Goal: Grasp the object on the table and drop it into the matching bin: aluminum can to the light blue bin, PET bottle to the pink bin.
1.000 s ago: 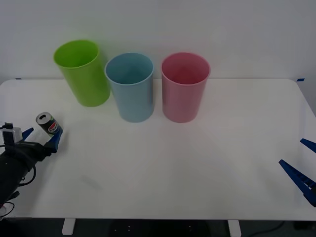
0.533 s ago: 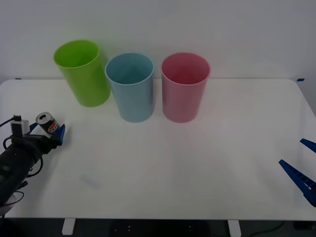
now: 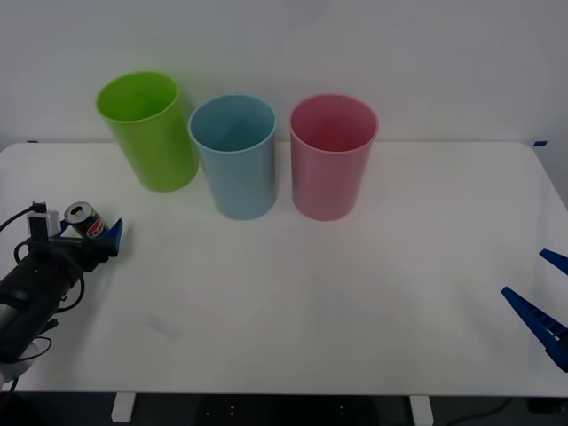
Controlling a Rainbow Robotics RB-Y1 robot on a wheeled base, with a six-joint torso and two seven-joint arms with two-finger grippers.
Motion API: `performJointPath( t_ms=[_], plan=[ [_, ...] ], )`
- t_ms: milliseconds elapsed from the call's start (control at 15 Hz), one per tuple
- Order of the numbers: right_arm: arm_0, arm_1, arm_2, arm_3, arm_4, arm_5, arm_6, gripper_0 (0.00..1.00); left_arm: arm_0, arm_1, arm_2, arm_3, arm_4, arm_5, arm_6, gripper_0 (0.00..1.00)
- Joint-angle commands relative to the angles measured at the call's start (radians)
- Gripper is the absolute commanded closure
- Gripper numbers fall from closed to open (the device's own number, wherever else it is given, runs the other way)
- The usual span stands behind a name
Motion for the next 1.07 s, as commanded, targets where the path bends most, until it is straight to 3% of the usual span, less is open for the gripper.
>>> performJointPath(
  t_ms=[67,133,200,267,1067],
  plan=[
    [0.0,0.0,0.0,0.0,0.0,0.0,0.0,0.0,0.0,0.0,-0.003,0.0,0.0,0.0,0.0,0.0],
    [0.0,0.0,0.0,0.0,0.0,0.0,0.0,0.0,0.0,0.0,-0.004,0.0,0.0,0.0,0.0,0.32],
    [0.0,0.0,0.0,0.0,0.0,0.0,0.0,0.0,0.0,-0.002,-0.006,0.0,0.0,0.0,0.0,0.83],
    [0.0,0.0,0.0,0.0,0.0,0.0,0.0,0.0,0.0,-0.003,-0.006,0.0,0.002,0.003,0.0,0.97],
    [0.0,0.0,0.0,0.0,0.0,0.0,0.0,0.0,0.003,-0.002,-0.007,-0.002,0.012,-0.025,0.0,1.0]
  ],
)
